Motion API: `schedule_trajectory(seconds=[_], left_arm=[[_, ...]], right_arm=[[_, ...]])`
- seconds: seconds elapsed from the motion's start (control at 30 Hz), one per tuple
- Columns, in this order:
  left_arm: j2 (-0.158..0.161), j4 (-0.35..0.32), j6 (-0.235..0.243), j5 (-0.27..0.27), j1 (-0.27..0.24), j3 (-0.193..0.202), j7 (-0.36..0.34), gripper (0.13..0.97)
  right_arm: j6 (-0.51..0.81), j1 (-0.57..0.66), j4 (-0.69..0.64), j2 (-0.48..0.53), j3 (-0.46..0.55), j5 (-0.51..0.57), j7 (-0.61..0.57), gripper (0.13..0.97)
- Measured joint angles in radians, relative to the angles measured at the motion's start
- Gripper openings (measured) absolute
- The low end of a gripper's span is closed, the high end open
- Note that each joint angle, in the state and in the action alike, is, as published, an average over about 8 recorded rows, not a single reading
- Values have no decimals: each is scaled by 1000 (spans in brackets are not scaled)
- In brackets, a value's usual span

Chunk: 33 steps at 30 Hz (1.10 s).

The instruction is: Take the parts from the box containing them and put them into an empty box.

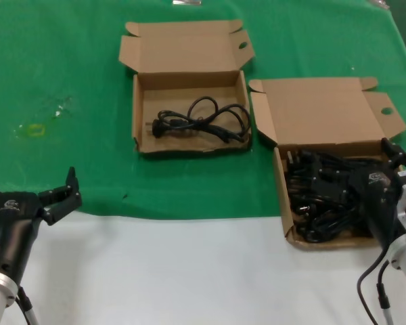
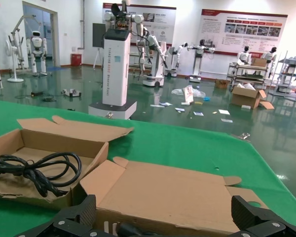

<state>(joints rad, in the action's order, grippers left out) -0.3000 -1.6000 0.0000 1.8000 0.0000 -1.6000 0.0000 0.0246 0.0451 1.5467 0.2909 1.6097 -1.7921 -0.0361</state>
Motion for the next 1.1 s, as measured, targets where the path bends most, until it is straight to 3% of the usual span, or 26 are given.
schedule_trajectory(seconds=[1.1], left_arm=[[0, 0, 0, 0, 0, 0, 0, 966]], right_arm=[[0, 0, 0, 0, 0, 0, 0, 966]])
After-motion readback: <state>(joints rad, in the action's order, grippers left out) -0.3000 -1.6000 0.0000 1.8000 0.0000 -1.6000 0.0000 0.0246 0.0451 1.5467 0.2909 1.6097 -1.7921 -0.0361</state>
